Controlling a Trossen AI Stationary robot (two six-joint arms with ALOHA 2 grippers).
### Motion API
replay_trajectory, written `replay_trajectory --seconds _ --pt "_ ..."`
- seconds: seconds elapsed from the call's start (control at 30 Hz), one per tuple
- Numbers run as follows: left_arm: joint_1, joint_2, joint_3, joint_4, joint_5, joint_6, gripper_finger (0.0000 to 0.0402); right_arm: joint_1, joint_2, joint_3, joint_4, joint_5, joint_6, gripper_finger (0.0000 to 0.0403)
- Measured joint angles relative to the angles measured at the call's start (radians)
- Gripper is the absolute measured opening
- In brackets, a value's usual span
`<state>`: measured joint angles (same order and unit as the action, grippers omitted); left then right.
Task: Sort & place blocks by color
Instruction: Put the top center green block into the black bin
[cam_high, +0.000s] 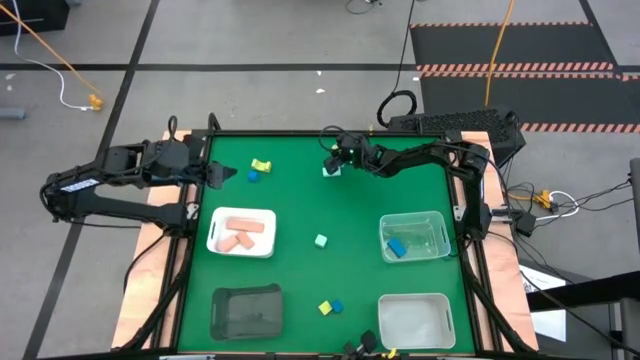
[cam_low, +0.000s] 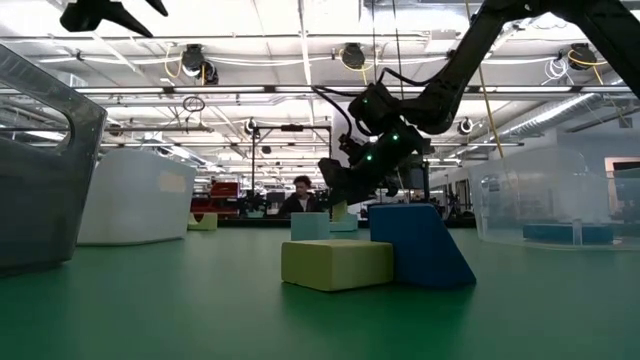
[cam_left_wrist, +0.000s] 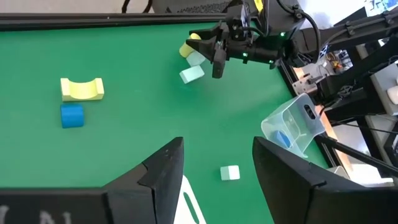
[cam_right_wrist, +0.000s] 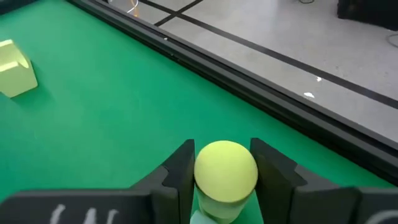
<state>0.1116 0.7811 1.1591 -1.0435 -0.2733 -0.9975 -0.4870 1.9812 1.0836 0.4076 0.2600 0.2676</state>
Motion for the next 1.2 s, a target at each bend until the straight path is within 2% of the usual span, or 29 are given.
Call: replay_trajectory --seconds 0.13,0.3,0.37,0.47,0.53,0.6,0.7,0.83,1.1,1.2 --pt "0.000 0.000 0.000 0.000 -0.002 0.005 0.0191 0.000 -0.023 -0.002 -0.006 -0.003 0.033 0.0108" --pt "0.000 0.000 0.000 0.000 -0.026 0.044 0.0191 0.003 -0.120 -0.002 0.036 -0.009 0.042 0.0108" --pt "0.000 0.011 0.000 0.000 -0.071 0.047 0.0191 0.004 -0.166 -0.002 0.059 -0.049 0.043 0.0108" --pt "0.000 0.036 0.000 0.001 -0.141 0.084 0.0191 0.004 -0.234 -0.002 0.100 -0.166 0.102 0.0108" --pt "0.000 0.068 -0.001 0.007 -0.171 0.196 0.0191 0.004 -0.282 -0.002 0.114 -0.249 0.196 0.0108" --pt "-0.004 0.110 -0.003 0.036 -0.176 0.376 0.0191 0.013 -0.320 -0.002 0.138 -0.289 0.295 0.0108" --pt "-0.014 0.180 -0.026 0.134 -0.207 0.664 0.0191 0.048 -0.372 -0.002 0.170 -0.288 0.394 0.0108" --pt "-0.023 0.275 -0.058 0.369 -0.246 0.981 0.0191 0.122 -0.415 -0.002 0.239 -0.283 0.416 0.0108" --pt "-0.063 0.418 -0.065 0.828 -0.252 1.283 0.0191 0.263 -0.423 -0.002 0.299 -0.093 0.380 0.0108" --pt "-0.081 0.461 -0.066 0.908 -0.247 1.348 0.0191 0.292 -0.422 -0.002 0.299 -0.033 0.312 0.0108"
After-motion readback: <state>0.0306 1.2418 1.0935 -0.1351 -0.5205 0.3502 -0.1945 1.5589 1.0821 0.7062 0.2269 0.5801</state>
